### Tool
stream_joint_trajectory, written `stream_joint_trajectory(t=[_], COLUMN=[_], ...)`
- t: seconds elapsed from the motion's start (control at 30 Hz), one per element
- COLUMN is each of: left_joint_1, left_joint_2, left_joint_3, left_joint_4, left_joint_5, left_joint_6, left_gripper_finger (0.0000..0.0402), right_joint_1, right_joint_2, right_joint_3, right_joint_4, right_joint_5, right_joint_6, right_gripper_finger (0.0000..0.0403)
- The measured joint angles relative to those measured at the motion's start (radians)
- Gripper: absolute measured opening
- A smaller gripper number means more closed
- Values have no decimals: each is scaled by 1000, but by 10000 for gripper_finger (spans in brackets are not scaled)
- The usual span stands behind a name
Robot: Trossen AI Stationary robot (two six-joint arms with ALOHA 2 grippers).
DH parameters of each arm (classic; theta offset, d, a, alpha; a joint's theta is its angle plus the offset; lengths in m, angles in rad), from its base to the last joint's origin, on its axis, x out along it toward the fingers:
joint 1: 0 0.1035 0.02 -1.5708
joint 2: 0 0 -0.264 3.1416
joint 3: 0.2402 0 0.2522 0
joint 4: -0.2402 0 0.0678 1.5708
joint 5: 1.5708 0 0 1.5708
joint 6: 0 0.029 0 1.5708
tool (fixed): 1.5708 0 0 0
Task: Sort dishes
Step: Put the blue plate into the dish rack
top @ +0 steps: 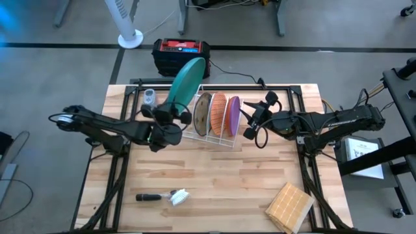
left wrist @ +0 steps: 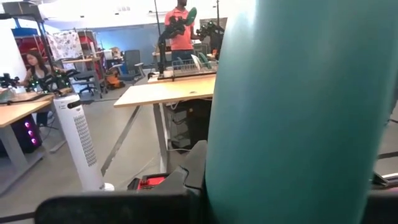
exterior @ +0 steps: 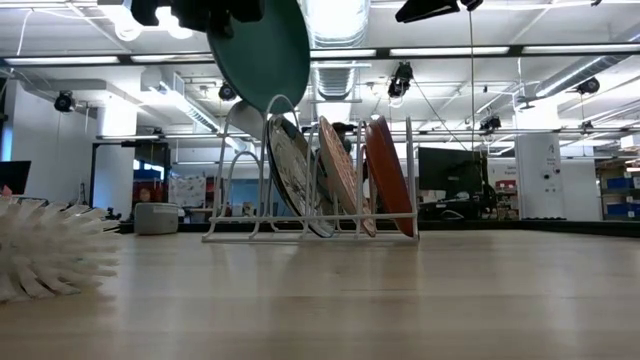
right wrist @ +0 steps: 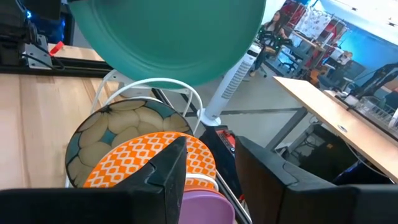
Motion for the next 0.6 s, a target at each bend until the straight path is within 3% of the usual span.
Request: stream_joint_trajectory(t=[0.6], left_joint_1=[-1], left_joint_2=[85], left_joint_3=[-1], left_joint_4=[0], left_joint_5=[9], left_joint_6=[-89], left_gripper_finger=[31], right_joint_1=[0], right_joint_2=[0], right_joint_3=[-2], right_joint_4=[-1], right_joint_5=[0], right_joint_6=[2], right_gripper_finger=[120])
